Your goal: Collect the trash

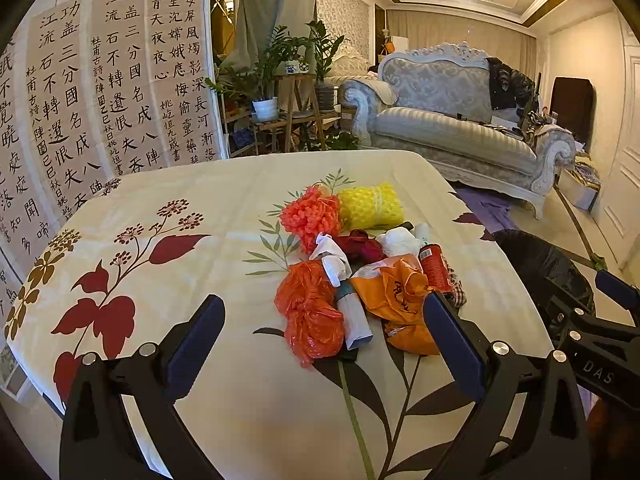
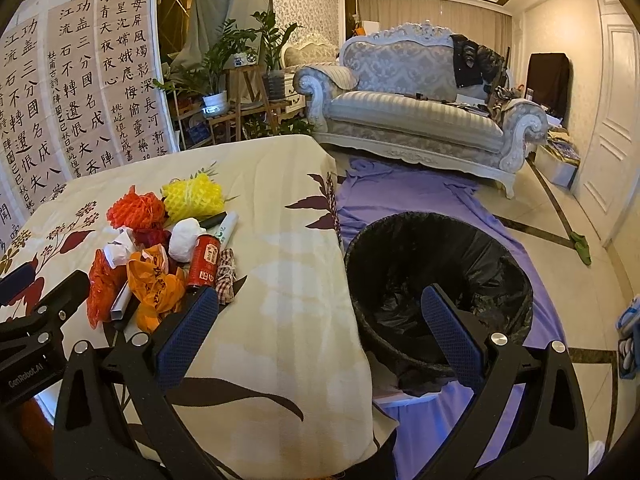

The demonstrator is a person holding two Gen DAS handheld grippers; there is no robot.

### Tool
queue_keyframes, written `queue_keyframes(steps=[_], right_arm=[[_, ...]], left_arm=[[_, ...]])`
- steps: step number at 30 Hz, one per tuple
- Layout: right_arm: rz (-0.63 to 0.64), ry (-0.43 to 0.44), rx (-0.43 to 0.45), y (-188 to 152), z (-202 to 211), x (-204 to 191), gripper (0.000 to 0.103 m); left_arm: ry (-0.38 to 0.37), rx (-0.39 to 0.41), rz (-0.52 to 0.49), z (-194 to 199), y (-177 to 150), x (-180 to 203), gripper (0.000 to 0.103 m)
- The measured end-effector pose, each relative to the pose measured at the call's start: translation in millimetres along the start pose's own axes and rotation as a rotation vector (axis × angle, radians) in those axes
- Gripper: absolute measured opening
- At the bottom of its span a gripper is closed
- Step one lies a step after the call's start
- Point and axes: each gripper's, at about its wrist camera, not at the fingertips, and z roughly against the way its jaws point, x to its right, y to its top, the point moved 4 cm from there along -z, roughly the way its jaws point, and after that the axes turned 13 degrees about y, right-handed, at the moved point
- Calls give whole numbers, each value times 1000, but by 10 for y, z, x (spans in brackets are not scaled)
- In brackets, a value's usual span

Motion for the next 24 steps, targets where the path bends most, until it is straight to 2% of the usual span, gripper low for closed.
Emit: queue_keyframes(steps=[24], right_arm=[[-3,0,-7,-27,-34,18,99]], left_arm=[[-4,-5,-10,-28,-2,47,97]])
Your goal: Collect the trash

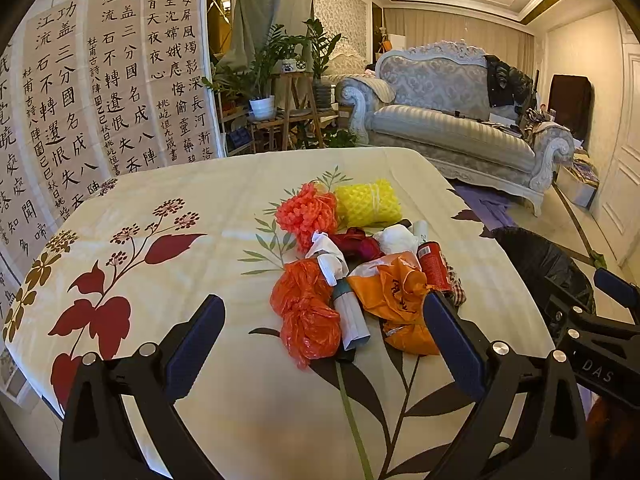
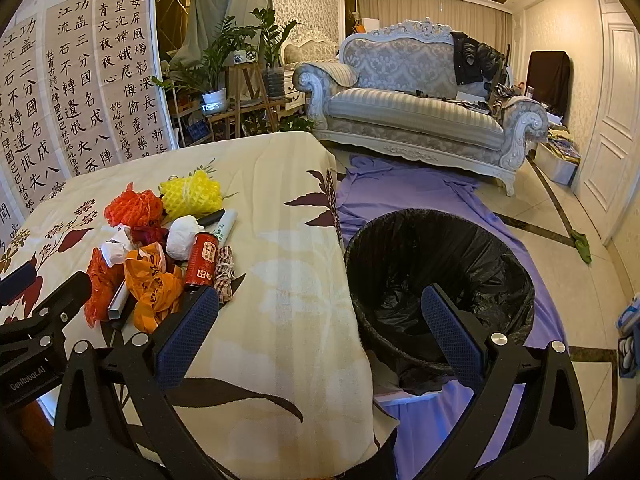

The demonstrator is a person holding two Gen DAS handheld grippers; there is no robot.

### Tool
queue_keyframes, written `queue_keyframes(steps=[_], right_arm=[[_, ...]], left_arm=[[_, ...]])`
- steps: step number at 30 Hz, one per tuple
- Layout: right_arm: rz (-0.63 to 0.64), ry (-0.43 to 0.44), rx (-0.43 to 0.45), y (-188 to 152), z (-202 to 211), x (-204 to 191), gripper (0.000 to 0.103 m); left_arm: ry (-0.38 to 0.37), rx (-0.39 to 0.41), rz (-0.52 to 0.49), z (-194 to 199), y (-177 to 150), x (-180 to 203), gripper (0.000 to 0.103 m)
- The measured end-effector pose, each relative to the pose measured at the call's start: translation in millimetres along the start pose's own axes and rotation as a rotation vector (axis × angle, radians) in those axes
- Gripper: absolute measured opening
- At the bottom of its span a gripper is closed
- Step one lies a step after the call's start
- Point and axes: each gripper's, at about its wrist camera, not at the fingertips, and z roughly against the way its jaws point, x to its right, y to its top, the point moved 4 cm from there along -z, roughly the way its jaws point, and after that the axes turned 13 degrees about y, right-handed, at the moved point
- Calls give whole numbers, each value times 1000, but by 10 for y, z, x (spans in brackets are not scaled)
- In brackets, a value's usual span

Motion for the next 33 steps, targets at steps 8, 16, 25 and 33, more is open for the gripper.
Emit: queue_keyframes(steps=[8,16,25,33], right_arm=[[-2,-1,-2,-5,-6,9,99],[-4,-1,-3,-14,-14,15,99],[-4,5,-14,-56,-49,33,99],[11,27,-51,-95,-114,-83,82]], left_arm=[[-2,-1,-2,-8,-4,5,97],[-4,-1,-6,-16,-12,19,97],[-4,0,-15,-30,-37,17,97],[2,-5,-28,-55,-74,-152,89]])
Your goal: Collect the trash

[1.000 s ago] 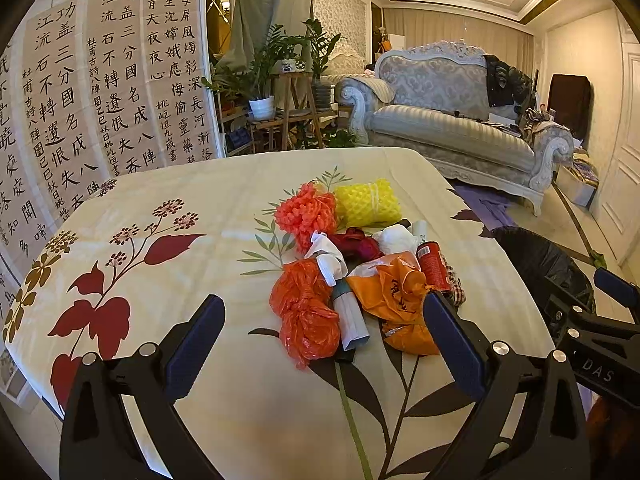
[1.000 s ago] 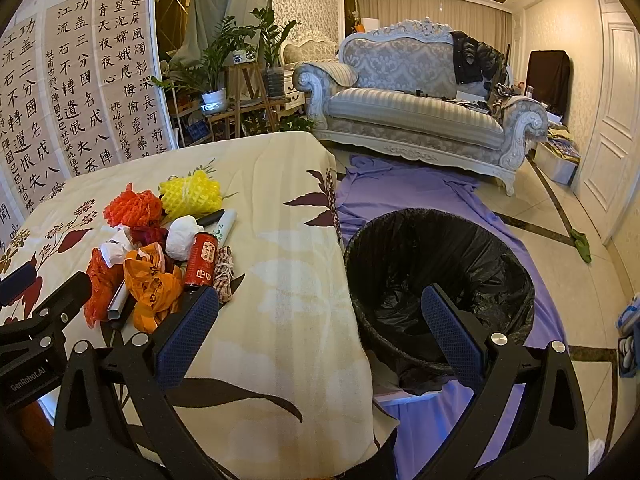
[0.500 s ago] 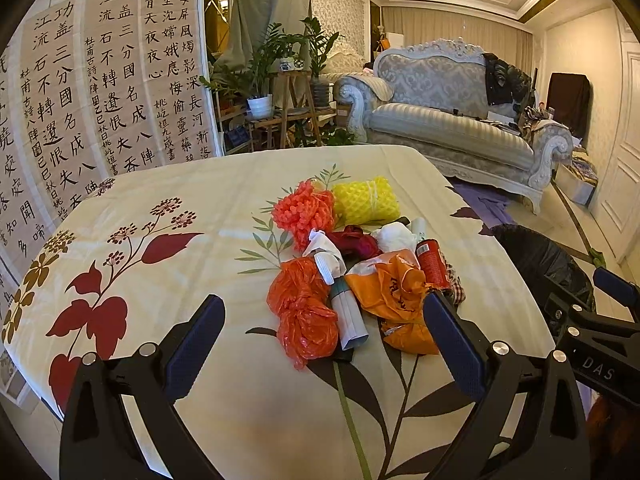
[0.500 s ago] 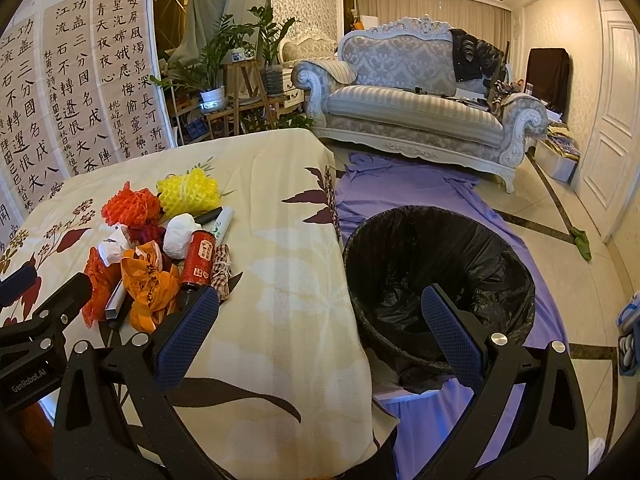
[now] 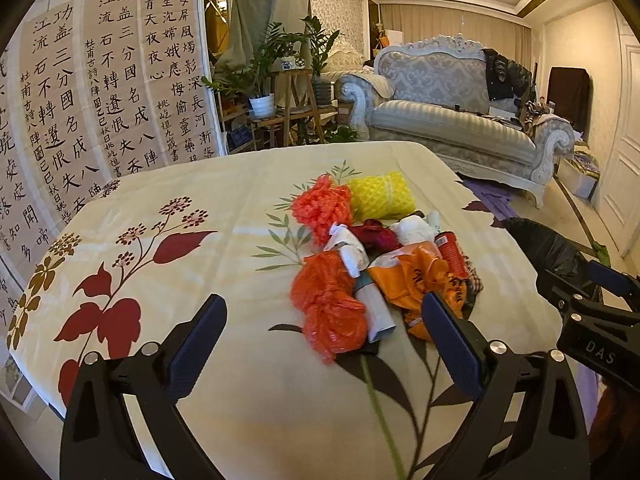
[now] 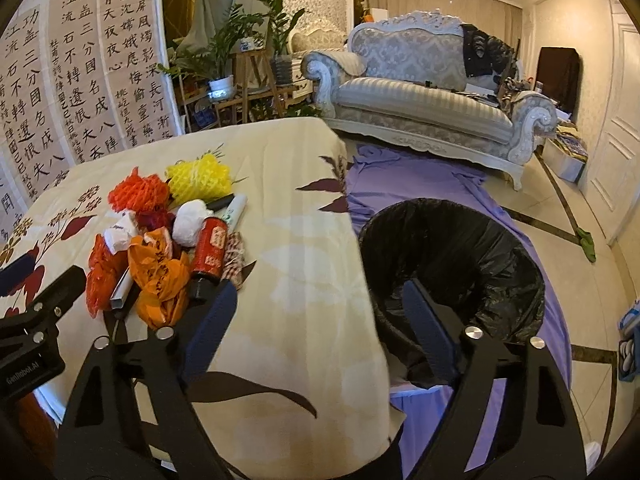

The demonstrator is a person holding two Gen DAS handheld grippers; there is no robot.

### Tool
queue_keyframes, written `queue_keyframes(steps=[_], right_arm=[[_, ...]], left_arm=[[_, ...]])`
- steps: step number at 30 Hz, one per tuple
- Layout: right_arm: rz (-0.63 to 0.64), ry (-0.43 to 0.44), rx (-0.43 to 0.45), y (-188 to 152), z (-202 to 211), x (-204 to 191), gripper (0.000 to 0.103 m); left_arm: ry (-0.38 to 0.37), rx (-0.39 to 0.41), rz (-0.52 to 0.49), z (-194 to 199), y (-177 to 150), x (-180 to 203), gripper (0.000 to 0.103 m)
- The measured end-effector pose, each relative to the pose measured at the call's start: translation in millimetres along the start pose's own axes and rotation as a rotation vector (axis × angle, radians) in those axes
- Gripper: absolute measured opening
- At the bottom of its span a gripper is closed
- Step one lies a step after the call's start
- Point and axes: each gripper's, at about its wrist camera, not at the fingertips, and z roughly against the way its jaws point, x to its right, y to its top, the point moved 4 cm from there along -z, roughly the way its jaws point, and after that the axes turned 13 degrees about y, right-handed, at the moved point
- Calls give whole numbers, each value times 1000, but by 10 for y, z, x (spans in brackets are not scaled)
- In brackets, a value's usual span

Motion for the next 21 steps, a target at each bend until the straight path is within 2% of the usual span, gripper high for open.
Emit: queue_keyframes(steps=[1,2,3,6,12,13,15,18,19,21], right_arm=[[8,3,-2,-16,-8,-28,81],[11,3,-3,-15,-4,-40,81],[16,3,-3,-22,-6,-57,81],[20,9,-7,-17,-1,-90,76],[11,31,-19,12,-36,-119,76],[6,39,-18,26,-42,-120,76],[-1,53,-16,44,-41,-136,76],[3,62,-16,56,-49,-177,76],[5,67,-19,55,-59,-196,76],[6,75,-26,52,-82,-214,76]], left_arm=[[-1,-4,1,-9,-5,-26,84],[6,-14,7,-28,-18,-62,70],[4,-29,12,-58,-38,-93,69],[-9,-73,22,-156,-91,-164,69],[-7,-55,2,-187,-45,-149,69],[-13,-60,-3,-206,-30,-127,69],[-25,-71,-1,-240,-10,-96,78],[-44,-95,0,-328,-6,-81,78],[-51,-99,-5,-349,-9,-64,78],[-87,-107,-6,-385,-14,-64,61]])
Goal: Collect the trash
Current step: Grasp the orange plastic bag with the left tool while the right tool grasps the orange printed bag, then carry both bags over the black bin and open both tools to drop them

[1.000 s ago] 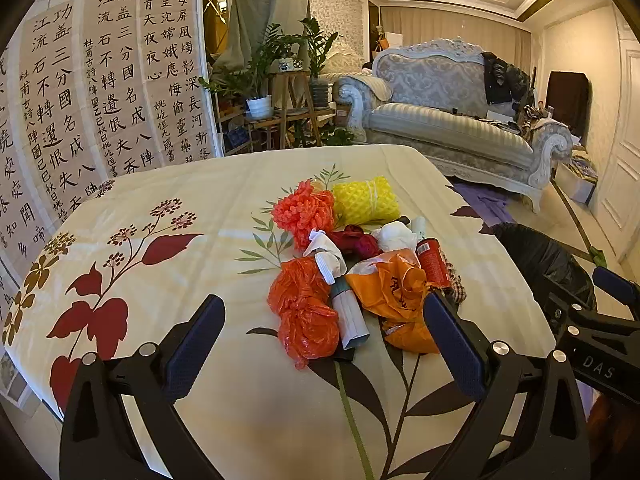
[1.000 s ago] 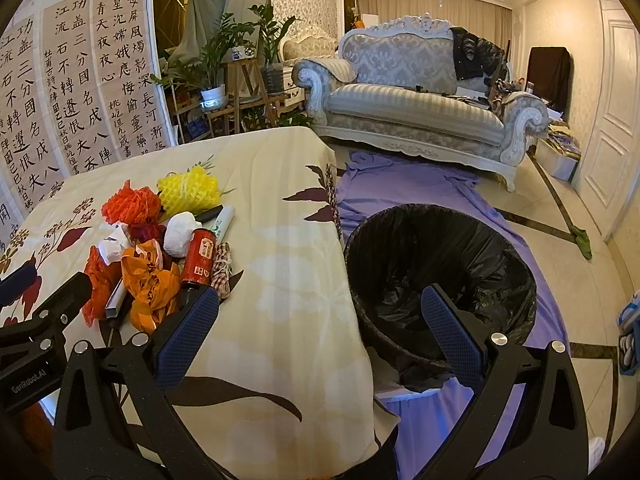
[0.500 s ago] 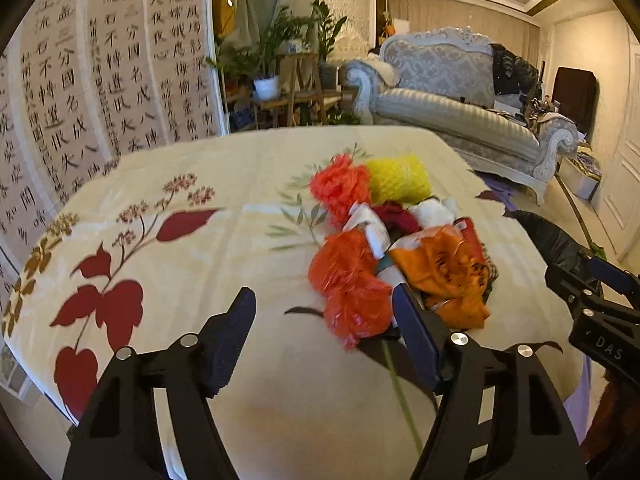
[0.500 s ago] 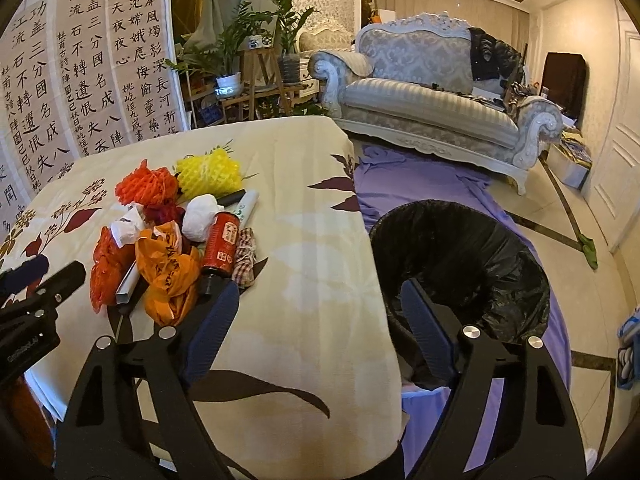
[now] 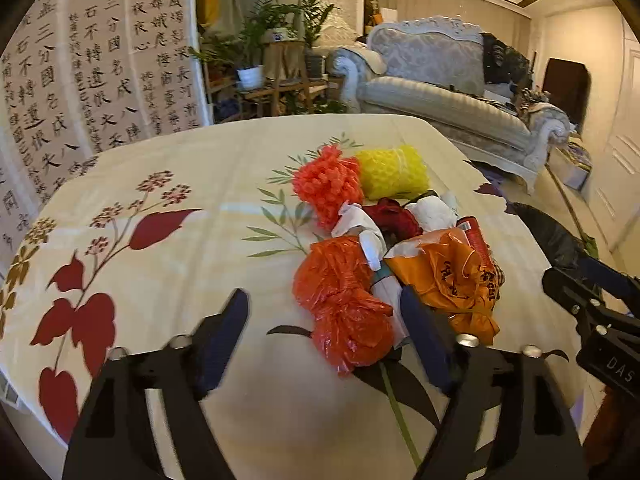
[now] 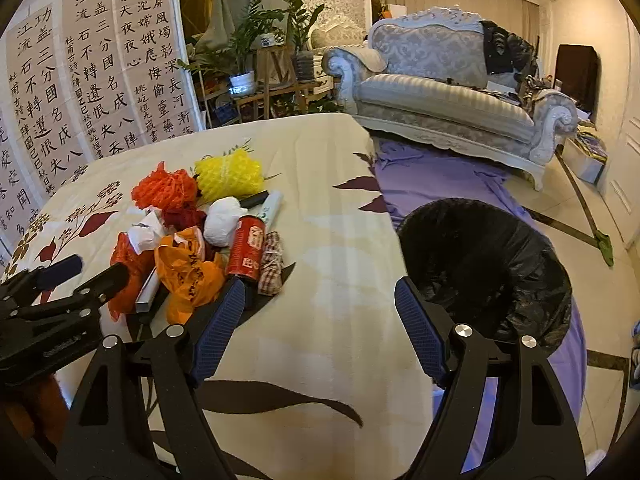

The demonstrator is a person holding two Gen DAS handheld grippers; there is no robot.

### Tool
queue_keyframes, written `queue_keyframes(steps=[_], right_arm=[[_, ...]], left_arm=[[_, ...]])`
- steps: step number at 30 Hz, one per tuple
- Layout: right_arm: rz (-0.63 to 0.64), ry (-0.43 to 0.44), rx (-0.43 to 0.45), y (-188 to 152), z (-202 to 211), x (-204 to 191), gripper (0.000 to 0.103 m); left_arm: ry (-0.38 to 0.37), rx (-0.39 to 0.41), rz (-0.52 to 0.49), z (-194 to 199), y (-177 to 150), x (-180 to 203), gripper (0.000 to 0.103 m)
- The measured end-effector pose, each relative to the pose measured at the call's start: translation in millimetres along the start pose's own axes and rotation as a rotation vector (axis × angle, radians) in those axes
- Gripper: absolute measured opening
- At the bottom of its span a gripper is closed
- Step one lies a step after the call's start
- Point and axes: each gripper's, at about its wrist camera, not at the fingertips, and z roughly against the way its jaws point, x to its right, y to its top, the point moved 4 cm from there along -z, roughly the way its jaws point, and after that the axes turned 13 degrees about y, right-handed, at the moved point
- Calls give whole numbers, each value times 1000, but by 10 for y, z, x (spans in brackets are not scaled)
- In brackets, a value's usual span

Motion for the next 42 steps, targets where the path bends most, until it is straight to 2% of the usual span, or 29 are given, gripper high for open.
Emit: queue_keyframes(steps=[1,3,5,8,10,11,14,19,25,26,27,28,29,30,34,39,40,42], right_arm=[[2,3,-3,-1,-12,-8,76],[7,8,-11,0,-39,-41,76],[12,13,-16,10,-68,-72,76],[21,22,-24,19,-93,-140,76],[26,31,-27,27,-115,-196,76],[32,43,-29,33,-125,-240,76],[62,66,-34,55,-160,-398,72],[92,106,-64,70,-282,-605,63],[115,126,-110,57,-461,-750,43],[115,128,-116,48,-488,-764,40],[116,128,-118,44,-502,-771,40],[119,125,-116,42,-501,-776,35],[124,122,-110,47,-494,-784,32],[124,125,-111,53,-490,-784,31],[107,138,-105,59,-469,-739,31],[103,144,-77,103,-366,-707,30],[101,147,-69,116,-341,-699,30],[99,150,-57,132,-308,-686,30]], left_arm=[[-20,-7,2,-12,-2,-6,56],[-74,-30,15,-50,-18,-18,35],[-106,-37,27,-51,-45,-52,30],[-91,-10,20,18,-56,-112,24],[-52,15,1,75,-52,-158,18],[-30,27,-6,99,-46,-177,8],[11,48,1,147,-33,-315,8],[14,39,7,86,-47,-456,8],[14,37,7,12,-63,-539,8],[11,38,4,11,-61,-538,11],[13,40,3,16,-62,-540,26],[20,46,7,18,-59,-546,38],[17,58,15,30,-51,-557,57],[6,71,21,51,-44,-554,61],[0,78,-2,22,5,-498,62],[-28,46,-47,-95,-13,-385,60],[-35,41,-50,-112,-25,-370,57],[-56,24,-62,-145,-60,-329,34]])
